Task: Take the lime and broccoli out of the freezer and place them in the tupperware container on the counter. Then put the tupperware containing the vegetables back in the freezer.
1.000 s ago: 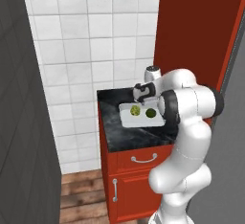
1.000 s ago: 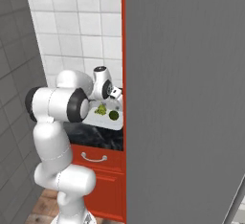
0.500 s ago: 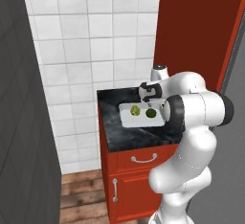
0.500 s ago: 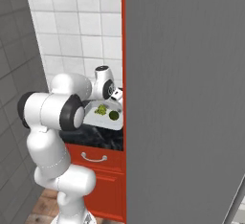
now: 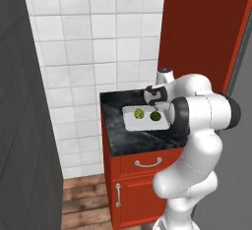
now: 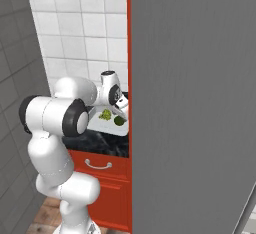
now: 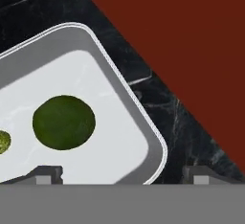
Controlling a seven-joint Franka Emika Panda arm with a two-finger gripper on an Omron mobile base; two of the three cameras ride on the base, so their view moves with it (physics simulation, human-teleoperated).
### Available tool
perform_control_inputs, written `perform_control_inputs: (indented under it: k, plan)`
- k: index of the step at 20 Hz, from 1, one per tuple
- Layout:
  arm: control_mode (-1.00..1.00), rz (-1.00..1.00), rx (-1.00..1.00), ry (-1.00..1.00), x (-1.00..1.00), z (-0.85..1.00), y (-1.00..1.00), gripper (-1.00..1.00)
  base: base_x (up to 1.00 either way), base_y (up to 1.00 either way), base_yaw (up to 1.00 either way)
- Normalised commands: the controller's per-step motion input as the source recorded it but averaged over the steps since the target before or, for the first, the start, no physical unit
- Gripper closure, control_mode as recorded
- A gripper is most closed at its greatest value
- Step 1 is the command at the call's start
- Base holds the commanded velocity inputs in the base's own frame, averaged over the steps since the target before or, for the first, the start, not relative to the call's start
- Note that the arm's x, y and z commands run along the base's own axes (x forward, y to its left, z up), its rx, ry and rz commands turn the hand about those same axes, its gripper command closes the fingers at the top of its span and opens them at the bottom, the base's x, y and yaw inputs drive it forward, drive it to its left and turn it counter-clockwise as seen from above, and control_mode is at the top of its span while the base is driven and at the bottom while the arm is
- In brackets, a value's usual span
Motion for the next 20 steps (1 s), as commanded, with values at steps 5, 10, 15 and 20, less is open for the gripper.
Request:
perform_control_inputs:
  k: [5, 10, 15, 20]
  plan:
    - [-1.00, -0.25, 0.02, 0.00, -0.18, -0.21, -0.24, -1.00, 0.00, 0.00, 0.00]
    - [-1.00, -0.15, 0.00, -0.01, -0.08, -0.28, -0.27, -1.00, 0.00, 0.00, 0.00]
    - [-1.00, -0.02, 0.00, -0.03, 0.12, -0.33, -0.12, -1.00, 0.00, 0.00, 0.00]
    - [-1.00, 0.00, 0.00, 0.00, 0.30, -0.40, -0.03, -1.00, 0.00, 0.00, 0.00]
